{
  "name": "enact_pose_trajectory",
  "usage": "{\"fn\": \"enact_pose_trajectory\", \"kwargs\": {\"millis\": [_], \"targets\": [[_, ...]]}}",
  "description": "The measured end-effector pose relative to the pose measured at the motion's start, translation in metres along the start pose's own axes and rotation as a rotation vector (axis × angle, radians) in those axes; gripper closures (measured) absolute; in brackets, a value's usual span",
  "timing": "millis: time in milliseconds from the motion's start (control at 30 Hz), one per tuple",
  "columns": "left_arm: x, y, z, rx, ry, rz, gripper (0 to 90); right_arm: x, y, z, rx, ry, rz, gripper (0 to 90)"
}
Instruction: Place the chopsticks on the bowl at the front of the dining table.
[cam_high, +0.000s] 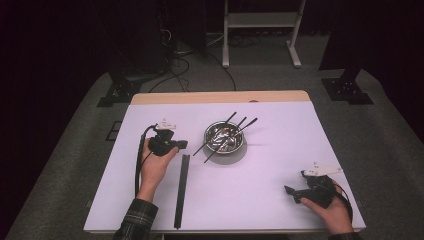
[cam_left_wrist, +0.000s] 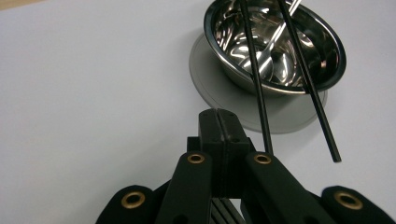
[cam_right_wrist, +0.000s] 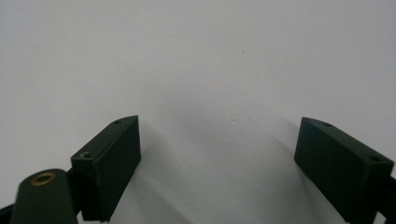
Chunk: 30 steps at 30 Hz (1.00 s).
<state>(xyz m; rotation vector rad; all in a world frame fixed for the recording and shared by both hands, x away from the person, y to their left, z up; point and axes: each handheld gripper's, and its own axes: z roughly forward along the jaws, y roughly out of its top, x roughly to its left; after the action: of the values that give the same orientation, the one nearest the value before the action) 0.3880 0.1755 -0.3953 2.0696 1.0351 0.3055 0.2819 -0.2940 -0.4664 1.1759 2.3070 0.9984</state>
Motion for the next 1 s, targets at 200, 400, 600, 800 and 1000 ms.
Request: {"fn": "enact_pose_trajectory", "kwargs": {"millis": [200, 400, 600, 800, 1000], "targets": [[-0.005, -0.005, 0.002, 0.011, -0.015, -0.001, 90.0, 0.000, 0.000, 0.000, 0.000, 0.000, 0.000, 12.7], [-0.011, -0.008, 0.005, 0.015, -0.038, -0.005, 90.0, 0.000, 0.000, 0.000, -0.001, 0.000, -0.001, 12.7], [-0.017, -0.010, 0.012, 0.032, -0.052, 0.002, 90.0, 0.000, 0.000, 0.000, 0.000, 0.000, -0.002, 12.7], [-0.022, -0.011, 0.012, 0.043, -0.078, 0.016, 90.0, 0.000, 0.000, 0.000, 0.000, 0.000, -0.001, 12.7], [-0.030, -0.011, 0.014, 0.045, -0.114, 0.025, 90.0, 0.000, 0.000, 0.000, 0.000, 0.001, 0.000, 12.7]]}}
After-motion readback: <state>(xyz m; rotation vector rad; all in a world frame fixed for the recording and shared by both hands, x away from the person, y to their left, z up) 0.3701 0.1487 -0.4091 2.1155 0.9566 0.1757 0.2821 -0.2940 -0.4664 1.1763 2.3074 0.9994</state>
